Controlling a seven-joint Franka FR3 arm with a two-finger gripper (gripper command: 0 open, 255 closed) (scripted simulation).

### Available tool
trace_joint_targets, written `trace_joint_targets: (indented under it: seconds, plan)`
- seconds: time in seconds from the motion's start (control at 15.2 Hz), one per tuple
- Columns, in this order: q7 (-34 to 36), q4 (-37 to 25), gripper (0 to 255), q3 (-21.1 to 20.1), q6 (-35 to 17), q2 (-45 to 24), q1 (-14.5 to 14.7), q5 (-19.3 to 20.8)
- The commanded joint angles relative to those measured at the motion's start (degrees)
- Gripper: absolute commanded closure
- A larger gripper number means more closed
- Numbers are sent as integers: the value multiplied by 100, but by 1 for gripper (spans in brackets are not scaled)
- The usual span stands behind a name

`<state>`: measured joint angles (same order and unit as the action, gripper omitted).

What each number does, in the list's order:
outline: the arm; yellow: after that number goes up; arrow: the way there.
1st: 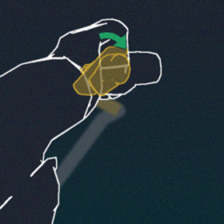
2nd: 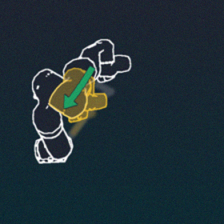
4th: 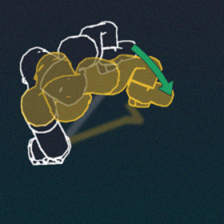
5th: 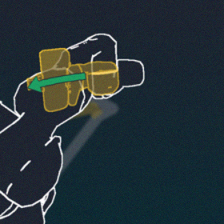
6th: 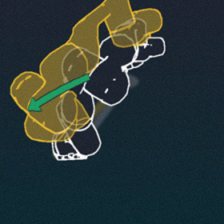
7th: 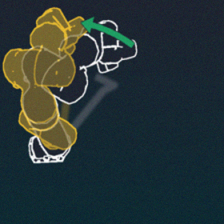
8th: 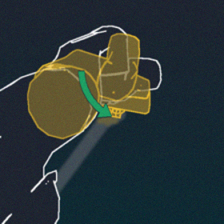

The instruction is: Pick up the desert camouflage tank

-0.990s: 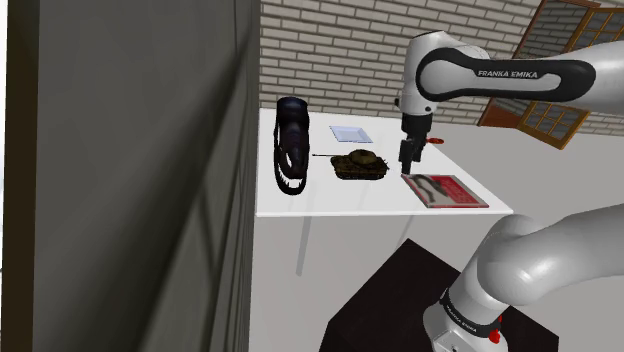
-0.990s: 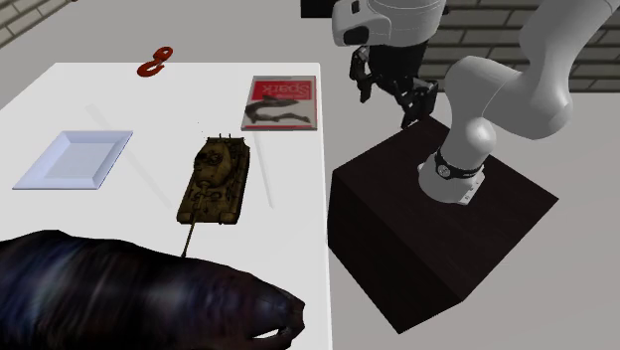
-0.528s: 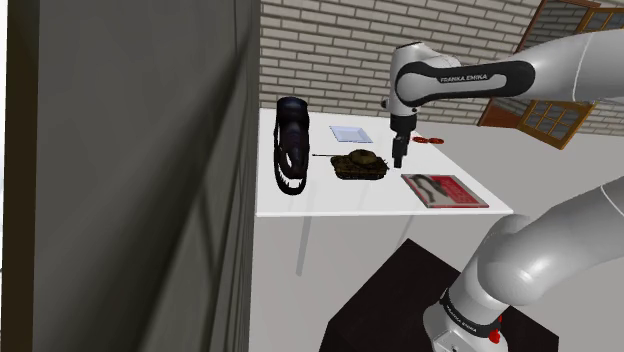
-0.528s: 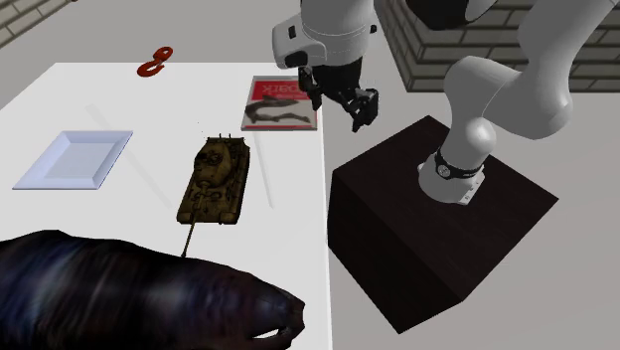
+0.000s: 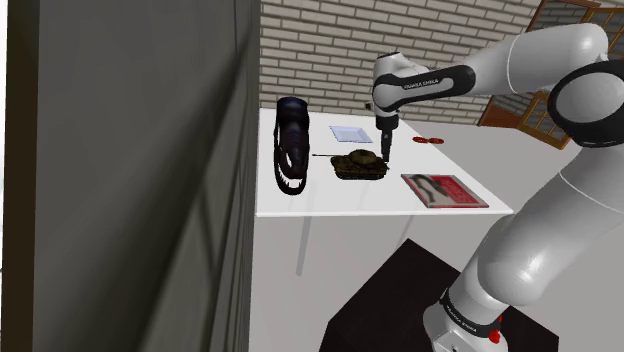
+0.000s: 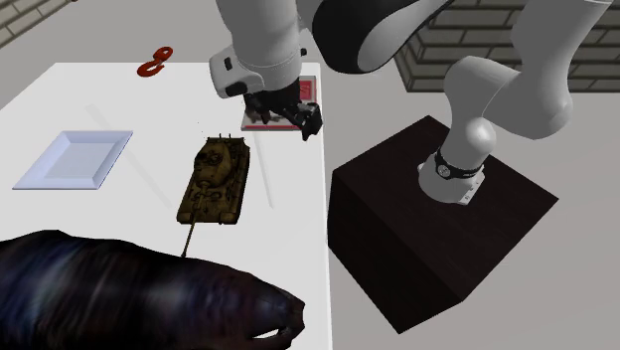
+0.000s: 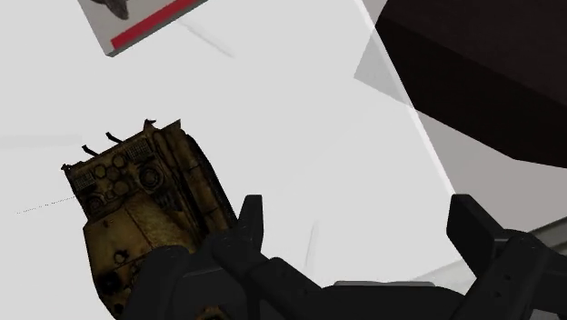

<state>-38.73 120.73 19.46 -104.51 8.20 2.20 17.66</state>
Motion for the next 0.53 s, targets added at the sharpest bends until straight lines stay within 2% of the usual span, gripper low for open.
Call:
trace_joint_targets:
  seconds: [0.0,0.46]
  plan:
    - [-376,-297,0,79,-185,-416,-6,-19]
    - [-1587,-1600,0,148,-637,-1950,-160,-278]
